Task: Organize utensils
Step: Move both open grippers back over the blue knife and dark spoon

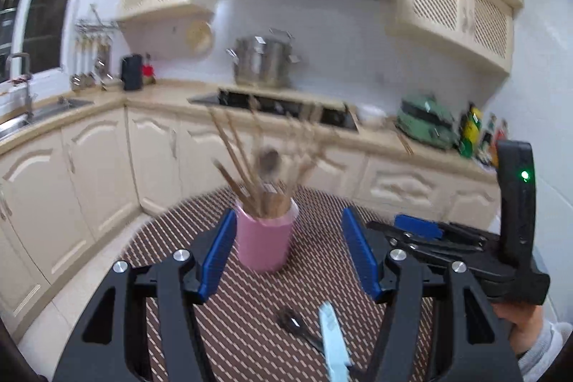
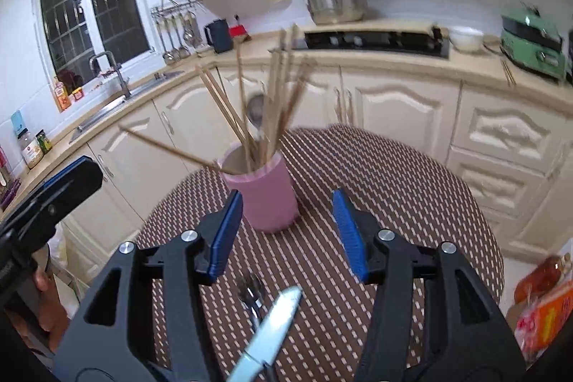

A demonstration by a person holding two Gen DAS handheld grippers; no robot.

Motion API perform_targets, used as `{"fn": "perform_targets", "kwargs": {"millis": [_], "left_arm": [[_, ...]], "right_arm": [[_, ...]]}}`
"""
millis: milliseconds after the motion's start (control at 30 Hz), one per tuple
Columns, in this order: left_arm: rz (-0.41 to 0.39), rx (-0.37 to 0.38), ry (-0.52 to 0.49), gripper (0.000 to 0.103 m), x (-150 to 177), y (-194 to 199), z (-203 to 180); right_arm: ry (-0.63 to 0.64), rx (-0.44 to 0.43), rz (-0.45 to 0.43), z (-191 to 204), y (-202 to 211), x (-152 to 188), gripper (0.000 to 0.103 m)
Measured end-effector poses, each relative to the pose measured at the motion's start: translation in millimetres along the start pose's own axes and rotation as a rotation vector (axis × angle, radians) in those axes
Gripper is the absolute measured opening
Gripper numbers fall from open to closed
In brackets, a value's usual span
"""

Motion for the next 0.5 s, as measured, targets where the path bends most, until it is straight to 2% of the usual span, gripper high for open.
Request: {"fn": "perform_targets", "kwargs": {"millis": [100, 167, 267, 367, 500], "left_arm": [[0.102, 0.019, -0.042, 0.06, 22, -14, -19], [0.203, 0.032, -0.056, 0.06, 41, -28, -30], [0.307, 0.033, -0.049, 0.06, 64, -47, -37], [0.443, 0.079, -0.031, 0.06, 90, -70, -46], [0.592, 0.077, -0.042, 0.06, 123, -98, -54]], "right_arm": [[-0.033, 0.014, 0.033, -16, 1, 21, 0.055], [-0.061, 0.025, 0.052, -26, 2, 37, 0.055], [-0.096, 0.046, 0.088, -45, 3, 59, 0.055], [-0.143, 0.043, 0.124, -60, 4, 79, 0.055], [-0.162, 0.04, 0.145, -68, 6, 94, 0.056]]}}
Point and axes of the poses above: each gripper's, at about its wrist camera, not at the fingertips, and y roughly against the way its jaws point, z to its left, x to its underside, the point moved 6 cm from there along -y, roughly the way its jaws point, and after that the axes turned 1 degree about -y, right-handed, at the moved point
